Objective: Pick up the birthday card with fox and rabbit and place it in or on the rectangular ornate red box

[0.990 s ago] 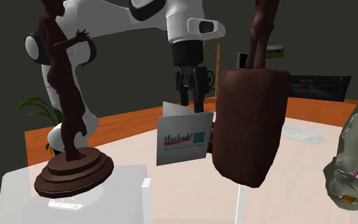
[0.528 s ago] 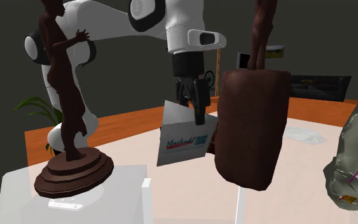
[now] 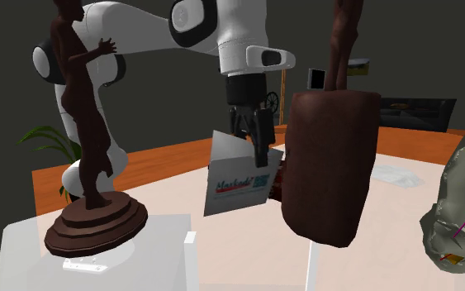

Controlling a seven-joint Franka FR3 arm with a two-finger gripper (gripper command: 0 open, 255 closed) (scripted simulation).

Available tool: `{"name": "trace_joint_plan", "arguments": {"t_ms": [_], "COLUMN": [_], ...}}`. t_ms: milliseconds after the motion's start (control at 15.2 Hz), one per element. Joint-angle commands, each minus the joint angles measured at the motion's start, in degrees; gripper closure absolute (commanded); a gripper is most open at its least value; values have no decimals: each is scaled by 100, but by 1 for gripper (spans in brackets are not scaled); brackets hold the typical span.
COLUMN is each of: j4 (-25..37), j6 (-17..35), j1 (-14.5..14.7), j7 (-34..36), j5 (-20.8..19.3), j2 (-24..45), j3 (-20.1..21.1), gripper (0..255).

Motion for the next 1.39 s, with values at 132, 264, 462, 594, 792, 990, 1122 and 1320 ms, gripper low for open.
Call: {"name": "trace_joint_plan", "arguments": {"t_ms": [132,264,462,594,792,990,1122,1320], "j4": [-37,-41,-23,-13,266,562,769,1096], "j6": [-3,-7,-15,-16,-254,-496,-659,-909], "j1": [30,32,32,32,34,34,33,28], "j7": [-4,3,-1,-2,-15,-33,-48,-75], "j5": [20,15,21,26,49,79,104,147], "j2": [31,23,35,43,89,151,200,289], "j3": [31,36,33,33,30,21,13,-4], "gripper": [255,255,255,255,255,255,255,255]}}
